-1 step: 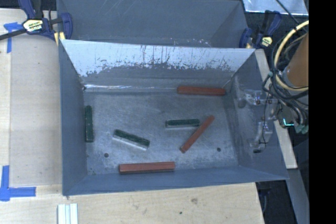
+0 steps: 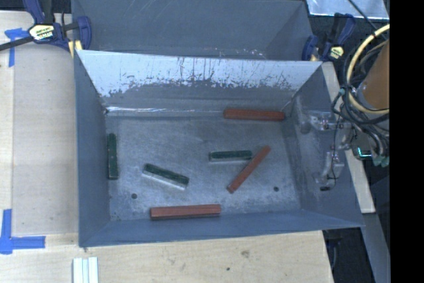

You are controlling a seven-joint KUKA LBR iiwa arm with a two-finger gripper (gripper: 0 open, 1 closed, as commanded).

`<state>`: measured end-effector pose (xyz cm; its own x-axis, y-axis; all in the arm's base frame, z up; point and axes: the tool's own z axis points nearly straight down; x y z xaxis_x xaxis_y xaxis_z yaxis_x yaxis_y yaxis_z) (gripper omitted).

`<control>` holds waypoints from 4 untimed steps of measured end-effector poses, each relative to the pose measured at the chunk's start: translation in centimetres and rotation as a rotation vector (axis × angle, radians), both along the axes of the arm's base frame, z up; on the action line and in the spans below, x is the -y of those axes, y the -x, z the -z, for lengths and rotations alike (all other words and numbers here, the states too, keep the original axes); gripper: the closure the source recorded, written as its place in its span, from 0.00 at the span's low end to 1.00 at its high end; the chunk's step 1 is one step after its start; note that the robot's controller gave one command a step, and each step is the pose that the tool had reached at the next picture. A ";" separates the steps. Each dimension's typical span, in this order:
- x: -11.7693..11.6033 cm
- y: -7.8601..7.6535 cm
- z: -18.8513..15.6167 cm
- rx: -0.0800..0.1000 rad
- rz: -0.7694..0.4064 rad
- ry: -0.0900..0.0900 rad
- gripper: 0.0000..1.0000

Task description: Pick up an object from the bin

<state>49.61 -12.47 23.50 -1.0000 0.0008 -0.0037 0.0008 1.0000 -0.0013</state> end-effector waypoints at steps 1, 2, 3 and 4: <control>-2.0 -0.3 3.9 0.004 -0.089 0.001 0.00; -3.7 -1.0 11.3 0.004 -0.103 0.000 0.00; -7.1 -5.0 16.7 0.003 -0.175 0.000 0.00; -8.6 -3.0 16.4 0.002 -0.108 -0.001 1.00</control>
Offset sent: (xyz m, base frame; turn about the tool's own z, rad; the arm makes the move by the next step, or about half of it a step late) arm 0.0122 0.0474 -0.1536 -0.0871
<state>52.60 -3.88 7.11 -0.9942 -0.1075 -0.0054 -0.1075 0.9942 -0.0001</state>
